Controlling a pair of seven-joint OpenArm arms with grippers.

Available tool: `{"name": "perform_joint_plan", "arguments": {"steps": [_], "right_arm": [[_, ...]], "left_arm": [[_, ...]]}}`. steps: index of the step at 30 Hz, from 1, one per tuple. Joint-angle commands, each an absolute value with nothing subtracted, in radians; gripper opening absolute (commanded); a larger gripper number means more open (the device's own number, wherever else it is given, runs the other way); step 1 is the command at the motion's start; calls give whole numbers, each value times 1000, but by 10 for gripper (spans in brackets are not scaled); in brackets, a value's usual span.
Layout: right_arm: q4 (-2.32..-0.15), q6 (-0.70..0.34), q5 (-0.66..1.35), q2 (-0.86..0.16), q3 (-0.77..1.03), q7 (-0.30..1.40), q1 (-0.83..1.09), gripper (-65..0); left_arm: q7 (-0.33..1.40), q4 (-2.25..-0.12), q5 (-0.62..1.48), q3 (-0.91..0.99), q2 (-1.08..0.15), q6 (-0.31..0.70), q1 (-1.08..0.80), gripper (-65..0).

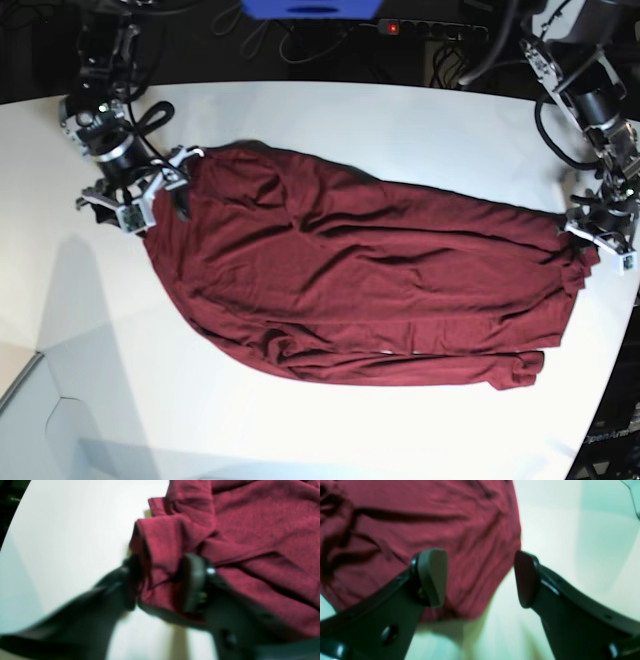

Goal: Layout the t-shirt on the table in an organized manner, then fold the t-shirt properly
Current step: 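Carry the held collar corner with the right gripper outward to the shirt corner, then pull the collar edge taut with both grippers moving apart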

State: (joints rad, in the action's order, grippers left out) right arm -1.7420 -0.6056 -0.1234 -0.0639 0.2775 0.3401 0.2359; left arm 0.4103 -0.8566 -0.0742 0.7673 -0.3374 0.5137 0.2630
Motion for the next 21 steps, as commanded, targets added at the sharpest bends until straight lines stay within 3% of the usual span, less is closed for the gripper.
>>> {"name": "perform_joint_plan", "arguments": {"steps": [1, 5, 15, 18, 21], "right_arm": [[-1761, -607, -105, -67, 285, 314, 243, -231], [-1764, -607, -105, -67, 280, 312, 297, -231], [-1782, -613, -105, -65, 280, 311, 338, -231], [-1834, -698, -105, -64, 285, 311, 351, -231], [-1856, -698, -105, -50, 283, 312, 354, -231]], "left_arm": [[407, -869, -79, 771, -357, 512, 278, -467], [407, -869, -79, 769, -357, 512, 285, -650], [407, -871, -79, 768, -366, 512, 288, -649], [407, -871, -79, 768, -366, 512, 288, -649], [407, -871, -79, 768, -366, 512, 288, -649]]}}
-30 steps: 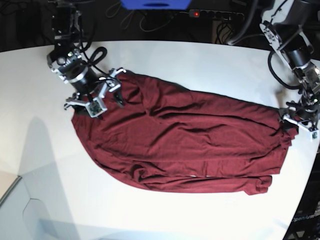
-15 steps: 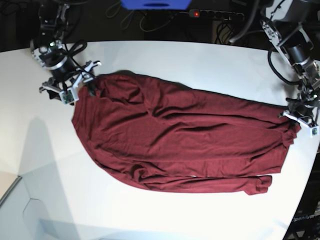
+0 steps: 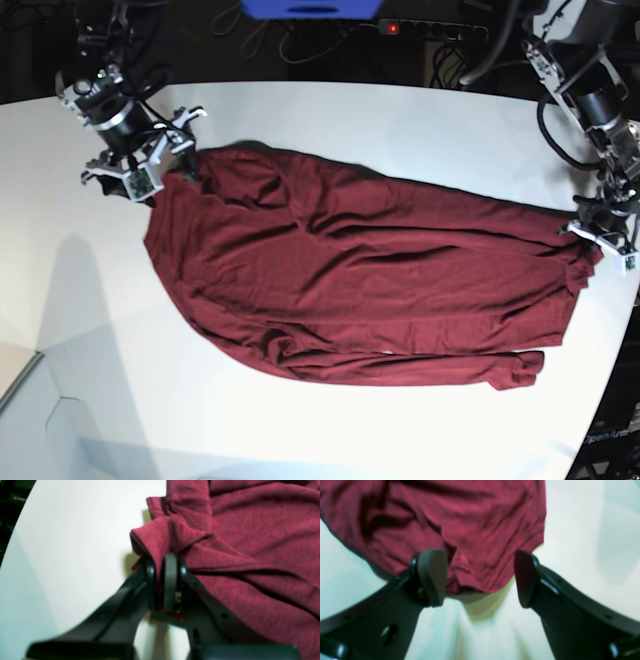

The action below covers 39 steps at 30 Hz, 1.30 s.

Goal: Layout the t-shirt on the table in an organized manner, then fold the t-shirt properly
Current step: 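Pull the collar edge taut with both grippers moving apart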

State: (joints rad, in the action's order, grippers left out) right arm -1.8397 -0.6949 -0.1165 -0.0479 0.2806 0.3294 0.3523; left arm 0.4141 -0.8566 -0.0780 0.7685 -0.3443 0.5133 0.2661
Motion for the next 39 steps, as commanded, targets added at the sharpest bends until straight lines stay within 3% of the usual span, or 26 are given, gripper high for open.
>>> {"name": "perform_joint_plan", "arguments": {"steps": [1, 23, 25, 33, 39], "right_arm": [[-1856, -698, -107, -41, 285, 312, 352, -231], [-1623, -698, -110, -31, 285, 311, 251, -248], [-1623, -698, -110, -47, 285, 311, 254, -291], [-1623, -698, -111, -90, 285, 315, 262, -637], [-1627, -698, -111, -94, 286, 314, 274, -650]], "left_arm": [[407, -871, -79, 768, -366, 512, 288, -649], [407, -875, -85, 771, -380, 512, 285, -649], [407, -875, -85, 771, -390, 512, 285, -649], [407, -881, -79, 771, -417, 512, 280, -649], [407, -881, -79, 768, -426, 512, 280, -649]]}}
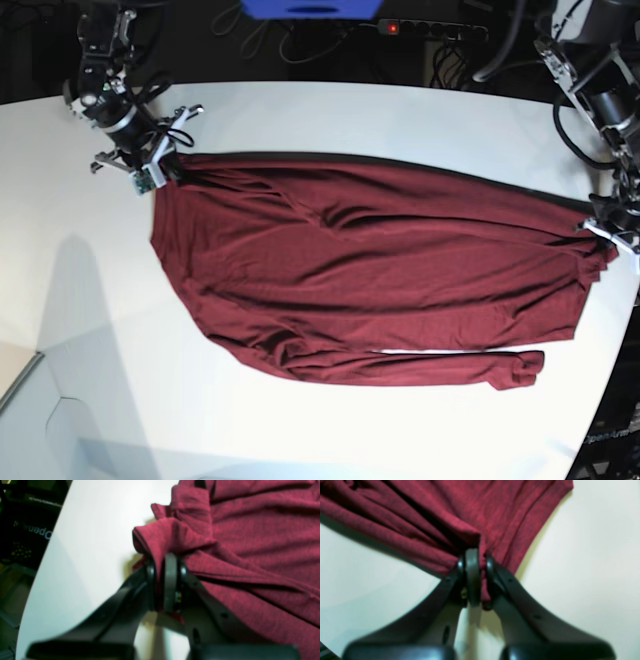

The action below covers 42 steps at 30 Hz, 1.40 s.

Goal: Layout the t-shirt on the table in an organized manner, then fold the t-shirt properly
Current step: 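Pull the collar edge taut with both grippers moving apart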

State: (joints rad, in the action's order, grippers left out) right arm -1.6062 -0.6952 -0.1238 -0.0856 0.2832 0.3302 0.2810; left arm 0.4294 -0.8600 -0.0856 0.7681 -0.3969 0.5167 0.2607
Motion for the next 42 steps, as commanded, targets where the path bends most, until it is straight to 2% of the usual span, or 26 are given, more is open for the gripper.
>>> {"name": "perform_joint_plan", "arguments": {"steps": [1, 9, 19, 24, 30, 42], "right_arm": [[-1627, -698, -111, -94, 286, 314, 274, -650], [-1629, -698, -111, -94, 285, 312, 302, -650], [-1629, -698, -111, -120, 311, 312, 309, -650], [-1629, -698, -113, -120, 354, 312, 311, -650], [-1632, -698, -113, -120, 378, 312, 349, -650], [-1685, -698, -113, -119, 377, 312, 443, -650]], "left_arm": [[407, -881, -79, 769, -426, 512, 278, -649], [410, -888, -81, 773, -427, 512, 249, -649], [418, -1050, -81, 773, -421, 512, 142, -649], [507, -1115, -79, 774, -420, 512, 105, -649], [519, -1176, -79, 774, -417, 512, 51, -649], [521, -1184, -79, 774, -404, 512, -39, -649]]}}
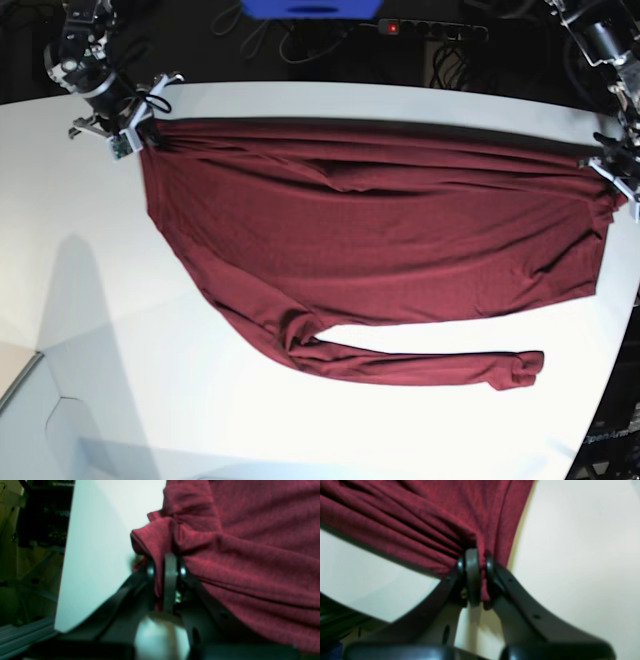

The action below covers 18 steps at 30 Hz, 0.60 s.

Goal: Layout the t-shirt on the table in an organized manner, then fold the t-shirt properly
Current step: 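Pull the collar edge taut with both grippers moving apart, then hold the collar corner with the right gripper and release the left gripper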

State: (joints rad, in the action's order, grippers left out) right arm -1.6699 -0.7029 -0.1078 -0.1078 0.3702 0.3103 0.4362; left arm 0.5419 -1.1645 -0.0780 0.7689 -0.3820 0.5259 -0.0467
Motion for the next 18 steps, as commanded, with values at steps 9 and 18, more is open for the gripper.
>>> {"name": "perform_joint_plan", "arguments": {"steps": [9, 18], "right_arm": [[-1681, -698, -113, -114, 378, 314, 446, -650], [-1685, -698, -113, -114, 384, 315, 446, -650]], "left_arm": [[519, -1171, -82, 774, -398, 512, -50, -649], [521, -1171, -88, 774, -398, 512, -51, -538]]}}
